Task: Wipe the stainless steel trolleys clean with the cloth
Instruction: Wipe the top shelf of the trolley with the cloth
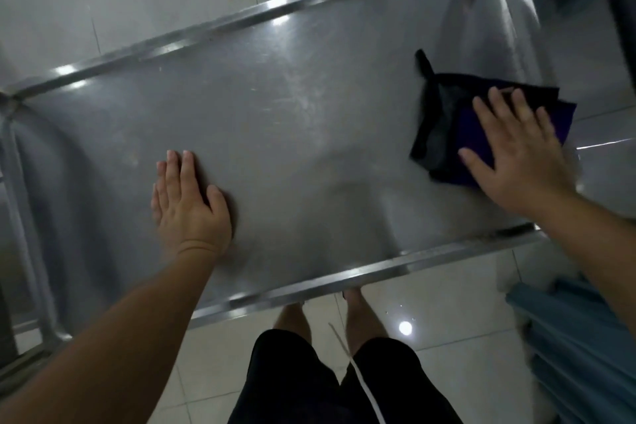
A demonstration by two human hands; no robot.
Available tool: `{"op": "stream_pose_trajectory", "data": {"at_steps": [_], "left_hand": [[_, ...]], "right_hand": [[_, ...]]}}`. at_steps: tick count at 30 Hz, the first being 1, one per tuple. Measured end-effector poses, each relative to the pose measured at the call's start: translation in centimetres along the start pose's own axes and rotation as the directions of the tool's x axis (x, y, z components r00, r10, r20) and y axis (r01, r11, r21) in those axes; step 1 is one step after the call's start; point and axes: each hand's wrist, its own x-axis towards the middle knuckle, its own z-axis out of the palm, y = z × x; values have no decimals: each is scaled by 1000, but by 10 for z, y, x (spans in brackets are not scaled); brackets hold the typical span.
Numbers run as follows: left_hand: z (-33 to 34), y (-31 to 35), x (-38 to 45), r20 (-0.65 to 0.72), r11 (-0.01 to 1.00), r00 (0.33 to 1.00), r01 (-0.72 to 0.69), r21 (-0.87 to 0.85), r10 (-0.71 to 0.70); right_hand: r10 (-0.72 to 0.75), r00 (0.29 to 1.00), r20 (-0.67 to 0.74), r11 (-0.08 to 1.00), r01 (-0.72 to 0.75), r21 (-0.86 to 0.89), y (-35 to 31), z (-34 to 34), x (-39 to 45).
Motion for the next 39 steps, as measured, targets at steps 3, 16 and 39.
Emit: {"op": "stream_pose_trajectory", "data": {"at_steps": [3,16,39], "left_hand": [[3,-3,-2,-17,1000,1000,-7,-10,7],[3,-6,-3,18,999,999,-35,19,35],[-2,0,-2,50,1000,999,1,6,-2]], "right_hand": [[10,999,37,1000,-10,12,2,19,-66],[176,984,28,983,-177,54,-44,21,-21],[-157,987,-34,986,154,-67,-104,8,61]]}}
